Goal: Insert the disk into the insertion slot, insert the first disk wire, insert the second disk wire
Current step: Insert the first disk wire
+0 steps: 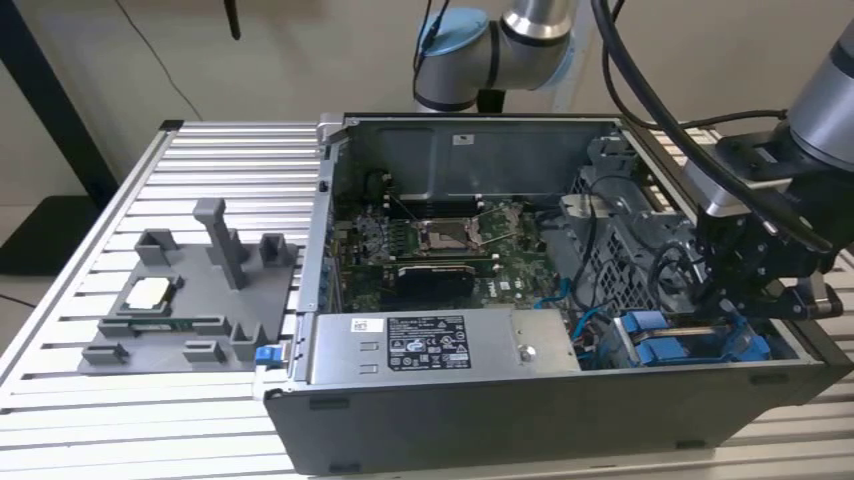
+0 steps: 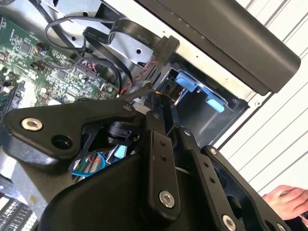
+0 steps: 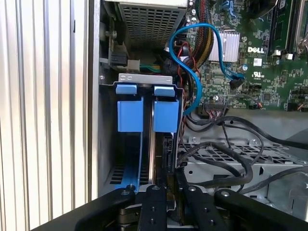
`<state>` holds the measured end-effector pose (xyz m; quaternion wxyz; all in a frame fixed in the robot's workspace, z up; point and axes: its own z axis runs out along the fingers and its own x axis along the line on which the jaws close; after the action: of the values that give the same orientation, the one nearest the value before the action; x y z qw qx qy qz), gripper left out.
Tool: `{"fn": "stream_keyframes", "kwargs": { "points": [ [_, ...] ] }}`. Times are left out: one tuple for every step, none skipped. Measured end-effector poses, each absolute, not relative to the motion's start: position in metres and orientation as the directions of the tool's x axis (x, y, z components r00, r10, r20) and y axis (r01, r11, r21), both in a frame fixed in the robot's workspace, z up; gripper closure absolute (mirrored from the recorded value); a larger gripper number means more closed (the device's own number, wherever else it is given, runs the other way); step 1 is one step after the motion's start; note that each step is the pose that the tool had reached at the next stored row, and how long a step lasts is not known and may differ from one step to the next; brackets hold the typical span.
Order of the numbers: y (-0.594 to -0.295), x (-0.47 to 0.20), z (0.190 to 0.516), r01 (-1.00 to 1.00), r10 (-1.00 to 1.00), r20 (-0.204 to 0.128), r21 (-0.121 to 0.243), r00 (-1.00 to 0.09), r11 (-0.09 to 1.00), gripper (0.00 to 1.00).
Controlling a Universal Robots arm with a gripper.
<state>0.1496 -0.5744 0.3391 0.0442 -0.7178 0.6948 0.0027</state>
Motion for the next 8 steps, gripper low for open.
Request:
{"fn": "stream_keyframes", "kwargs": {
  "points": [
    [-0.574, 0.1497, 0.3388, -0.998, -0.997, -0.065, -0.06, 0.034, -0.03, 0.81],
    [-0.5738, 0.1497, 0.3382, -0.998, -0.997, -0.065, -0.06, 0.034, -0.03, 0.81],
    [-0.5736, 0.1497, 0.3377, -0.998, -0.997, -0.065, -0.06, 0.034, -0.03, 0.81],
    [-0.5734, 0.1497, 0.3371, -0.998, -0.997, -0.065, -0.06, 0.034, -0.03, 0.81],
    [-0.5732, 0.1497, 0.3366, -0.998, -0.997, -0.065, -0.06, 0.033, -0.029, 0.81],
    [-0.5731, 0.1497, 0.3356, -0.998, -0.997, -0.066, -0.06, 0.033, -0.029, 0.81],
    [-0.5731, 0.1497, 0.3351, -0.998, -0.997, -0.066, -0.06, 0.032, -0.028, 0.81],
    [-0.5731, 0.1498, 0.3347, -0.998, -0.997, -0.065, -0.06, 0.031, -0.027, 0.81]
  ]
}}
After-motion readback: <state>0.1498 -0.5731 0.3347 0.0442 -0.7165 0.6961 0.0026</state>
